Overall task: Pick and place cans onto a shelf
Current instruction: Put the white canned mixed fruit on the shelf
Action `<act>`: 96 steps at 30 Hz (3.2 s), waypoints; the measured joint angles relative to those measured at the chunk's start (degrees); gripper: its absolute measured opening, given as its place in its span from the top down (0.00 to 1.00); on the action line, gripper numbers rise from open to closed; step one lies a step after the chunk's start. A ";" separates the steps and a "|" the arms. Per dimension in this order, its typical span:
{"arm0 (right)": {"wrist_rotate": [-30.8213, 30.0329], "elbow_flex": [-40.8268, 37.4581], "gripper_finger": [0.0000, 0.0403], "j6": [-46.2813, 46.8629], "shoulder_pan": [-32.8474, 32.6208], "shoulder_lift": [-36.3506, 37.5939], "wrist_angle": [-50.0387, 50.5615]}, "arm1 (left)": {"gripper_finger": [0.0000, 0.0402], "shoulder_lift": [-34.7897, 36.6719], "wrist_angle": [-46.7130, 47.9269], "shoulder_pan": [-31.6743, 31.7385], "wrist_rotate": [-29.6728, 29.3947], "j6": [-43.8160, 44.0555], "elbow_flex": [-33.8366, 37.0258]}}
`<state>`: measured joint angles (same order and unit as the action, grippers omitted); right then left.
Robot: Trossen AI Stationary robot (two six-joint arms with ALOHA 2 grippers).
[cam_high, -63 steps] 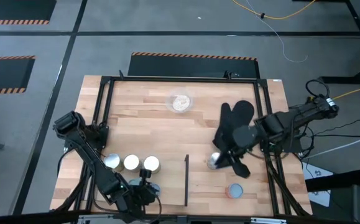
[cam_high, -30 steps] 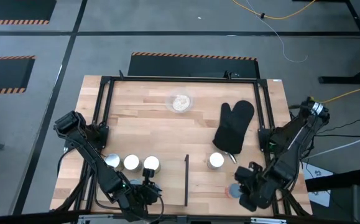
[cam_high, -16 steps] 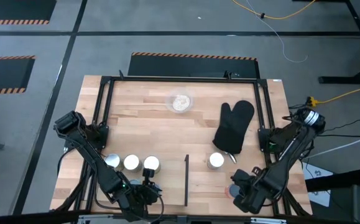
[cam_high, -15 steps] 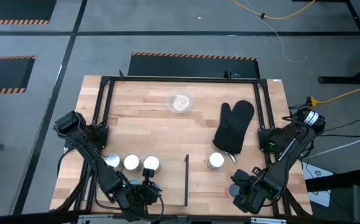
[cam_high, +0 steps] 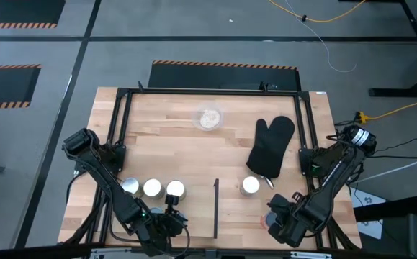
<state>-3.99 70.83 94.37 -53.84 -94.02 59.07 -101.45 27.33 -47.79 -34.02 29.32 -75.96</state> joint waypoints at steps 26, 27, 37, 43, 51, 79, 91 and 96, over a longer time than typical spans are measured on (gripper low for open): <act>-0.16 -6.27 0.82 -0.13 -0.02 0.26 -6.10 | 0.84 -0.02 0.01 -0.02 0.00 0.02 0.00; -0.13 -6.27 0.82 -0.13 -0.02 0.23 -6.08 | 0.84 -0.02 0.00 -0.02 0.01 0.02 0.00; -1.68 -6.33 0.97 -6.72 0.15 0.14 -6.24 | 0.84 -0.02 -0.60 -0.02 0.00 0.02 0.00; -1.63 -5.10 0.98 -12.74 0.96 -0.06 -5.27 | 0.84 -0.02 -1.05 -0.02 0.01 0.02 0.00; -0.26 4.72 0.97 -29.27 4.85 -0.22 -1.61 | 0.84 -0.02 -5.43 -0.06 1.30 -2.82 0.04; 6.77 36.79 0.97 -93.66 35.65 0.04 1.29 | 0.84 14.55 -22.34 7.59 3.30 -34.86 0.04; 19.58 36.81 0.97 -111.68 58.21 -4.69 0.81 | 0.84 21.67 -20.84 26.98 18.90 -37.45 0.04; 19.62 36.81 0.97 -114.29 63.65 -10.03 0.83 | 0.84 21.38 -14.23 31.79 24.13 -37.16 0.04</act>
<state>15.63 107.63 -19.92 9.80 -104.05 59.90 -80.07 13.11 -16.00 -9.89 -7.84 -75.92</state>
